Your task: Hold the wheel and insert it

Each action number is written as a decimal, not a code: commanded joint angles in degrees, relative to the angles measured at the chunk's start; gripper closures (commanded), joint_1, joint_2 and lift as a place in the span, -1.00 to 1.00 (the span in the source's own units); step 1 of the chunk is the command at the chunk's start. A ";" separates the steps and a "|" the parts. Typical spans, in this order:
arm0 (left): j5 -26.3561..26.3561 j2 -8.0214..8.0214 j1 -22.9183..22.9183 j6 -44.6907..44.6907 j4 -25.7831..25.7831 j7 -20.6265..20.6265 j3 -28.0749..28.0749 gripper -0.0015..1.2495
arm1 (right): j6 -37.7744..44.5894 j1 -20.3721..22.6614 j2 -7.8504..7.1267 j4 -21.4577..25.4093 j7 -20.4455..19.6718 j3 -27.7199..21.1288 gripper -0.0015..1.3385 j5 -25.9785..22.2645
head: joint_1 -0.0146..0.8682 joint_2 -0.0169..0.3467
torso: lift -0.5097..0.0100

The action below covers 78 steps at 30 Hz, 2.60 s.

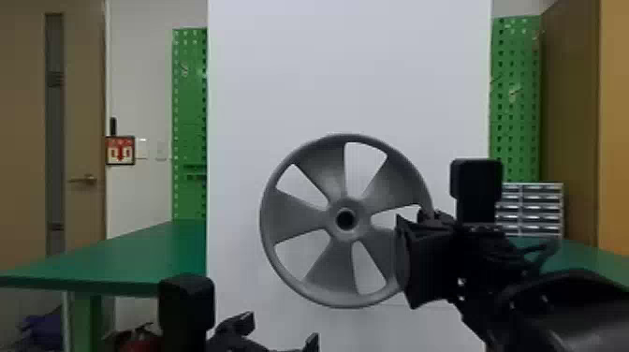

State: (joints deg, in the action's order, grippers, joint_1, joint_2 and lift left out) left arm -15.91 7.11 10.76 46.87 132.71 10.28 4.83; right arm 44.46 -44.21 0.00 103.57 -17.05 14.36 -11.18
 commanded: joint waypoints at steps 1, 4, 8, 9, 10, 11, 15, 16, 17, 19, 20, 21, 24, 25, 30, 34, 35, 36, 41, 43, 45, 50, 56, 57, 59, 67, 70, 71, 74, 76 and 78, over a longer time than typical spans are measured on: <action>0.00 0.01 0.05 -0.02 0.00 0.00 0.00 -0.81 | -0.78 -0.44 0.05 -1.36 0.00 0.23 0.93 0.20 | -0.94 -0.05 | -0.86; 0.00 0.01 0.05 -0.11 0.00 0.00 0.00 -0.81 | -1.74 -0.61 0.05 -2.24 0.00 0.23 0.93 0.37 | -0.94 -0.05 | -0.86; 0.00 0.01 0.05 -0.11 0.00 0.00 0.00 -0.81 | -2.45 -1.05 0.05 -3.03 0.35 0.32 0.93 0.64 | -0.94 -0.05 | -0.86; 0.00 0.01 0.05 -0.11 0.00 0.00 0.00 -0.81 | -2.62 -1.14 0.05 -3.20 0.44 0.32 0.93 0.72 | -0.94 -0.05 | -0.86; 0.00 0.01 -0.04 -0.11 0.00 0.00 0.00 -0.81 | -2.80 -1.23 0.05 -3.38 0.61 0.32 0.93 0.81 | -0.94 -0.05 | -0.86; 0.09 0.01 0.05 -0.11 0.00 0.00 0.00 -0.81 | -3.06 -1.23 0.05 -3.64 0.61 0.32 0.93 0.99 | -0.94 -0.05 | -0.86; 0.00 0.01 0.05 -0.11 0.00 0.00 0.00 -0.81 | -3.68 -1.49 0.05 -4.61 0.70 0.32 0.93 0.99 | -0.94 -0.05 | -0.86; 0.00 0.01 0.05 -0.11 0.00 0.00 0.00 -0.81 | -3.68 -1.58 0.05 -4.78 0.70 0.32 0.93 0.99 | -0.94 -0.05 | -0.86; 0.00 0.01 0.05 -0.11 0.00 0.00 0.00 -0.81 | -3.68 -1.67 0.05 -5.05 0.79 0.32 0.93 0.99 | -0.94 -0.05 | -0.86; 0.00 0.01 0.05 -0.11 0.00 0.00 0.00 -0.81 | -3.94 -1.76 0.05 -5.49 0.79 0.32 0.93 0.99 | -0.94 -0.05 | -0.86; 0.00 0.01 0.05 -0.11 0.00 0.00 0.00 -0.81 | -4.21 -1.84 0.05 -5.75 0.88 0.32 0.93 1.07 | -0.94 -0.05 | -0.86; 0.00 0.01 0.05 -0.11 0.00 0.00 0.00 -0.81 | -4.47 -1.84 0.05 -6.10 0.88 0.32 0.93 1.07 | -0.94 -0.05 | -0.86; 0.00 0.01 0.05 -0.11 0.00 0.00 0.00 -0.81 | -4.82 -1.93 0.05 -6.72 1.31 0.32 0.93 1.07 | -0.94 -0.05 | -0.86; 0.00 0.01 0.05 -0.11 0.00 0.00 0.00 -0.81 | -5.00 -2.02 0.05 -6.98 1.49 0.32 0.93 1.07 | -0.94 -0.05 | -0.86; 0.09 0.01 0.05 -0.11 0.00 0.00 0.00 -0.81 | -6.49 -2.11 0.05 -8.39 2.63 0.14 0.93 1.25 | -0.94 -0.05 | -0.86; 0.00 0.01 0.05 -0.11 0.00 0.00 0.00 -0.81 | -7.37 -2.28 0.05 -9.00 2.81 0.32 0.93 1.78 | -0.94 -0.05 | -0.86; 0.00 -0.08 0.05 -0.11 0.00 0.00 0.00 -0.81 | -7.81 -2.20 0.05 -9.09 2.81 0.32 0.93 1.87 | -0.94 -0.05 | -0.86; 0.00 0.01 0.05 -0.11 0.00 0.00 0.00 -0.81 | -7.90 -2.20 0.05 -9.09 2.81 0.32 0.93 2.04 | -0.94 -0.05 | -0.86; 0.00 0.01 0.05 -0.11 0.00 0.00 0.00 -0.81 | -8.86 -2.28 0.05 -9.62 2.81 0.41 0.93 2.31 | -0.94 -0.05 | -0.86; 0.00 0.01 0.05 -0.11 0.00 0.00 0.00 -0.81 | -9.30 -2.20 0.05 -9.79 2.81 0.49 0.93 2.39 | -0.94 -0.05 | -0.86; 0.00 0.01 0.05 -0.11 0.00 0.00 0.00 -0.81 | -9.30 -2.37 0.05 -10.15 2.81 0.67 0.93 2.39 | -0.94 -0.05 | -0.86; 0.00 0.01 0.05 -0.11 0.00 0.00 0.00 -0.81 | -9.74 -2.55 0.05 -11.02 2.72 0.93 0.93 2.39 | -0.94 -0.05 | -0.86; 0.00 0.01 0.05 -0.11 0.00 0.00 0.00 -0.81 | -10.45 -2.72 0.05 -11.99 2.72 0.76 0.94 2.57 | -0.94 -0.05 | -0.86; 0.09 0.01 0.05 -0.11 0.00 0.00 0.00 -0.81 | -10.45 -2.81 0.05 -12.08 2.72 0.67 0.94 2.57 | -0.94 -0.05 | -0.86; 0.09 0.01 0.05 -0.11 0.00 0.00 0.00 -0.81 | -10.62 -2.90 0.05 -12.34 2.63 0.67 0.94 2.83 | -0.94 -0.05 | -0.86; 0.09 0.01 0.05 -0.11 0.00 0.00 0.00 -0.81 | -10.88 -3.34 0.05 -12.61 1.49 0.84 0.94 3.01 | -0.94 -0.05 | -0.86; 0.09 0.01 0.05 -0.11 0.00 0.00 0.00 -0.81 | -10.80 -3.34 0.05 -12.78 1.49 0.76 0.94 3.10 | -0.94 -0.05 | -0.86; 0.09 0.01 0.05 -0.11 0.00 0.00 -0.08 -0.81 | -10.88 -3.34 0.05 -12.87 1.49 0.67 0.94 3.18 | -0.94 -0.05 | -0.86; 0.17 0.01 0.05 -0.11 0.00 0.00 -0.08 -0.81 | -10.88 -3.16 0.05 -12.87 1.49 0.58 0.94 3.62 | -0.94 -0.05 | -0.86; 0.44 0.01 0.14 -0.11 0.00 0.00 0.09 -0.81 | -10.88 -3.16 0.05 -13.05 1.49 0.49 0.94 3.89 | -0.94 -0.05 | -0.86; 0.53 0.01 0.14 -0.11 0.00 0.00 0.18 -0.81 | -10.97 -2.99 0.05 -13.13 0.88 0.41 0.94 3.97 | -0.94 -0.05 | -0.86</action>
State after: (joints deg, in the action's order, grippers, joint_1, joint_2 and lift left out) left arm -15.67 7.12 10.83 46.75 132.71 10.28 4.81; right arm 33.57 -47.44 0.01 90.64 -15.58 14.94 -7.50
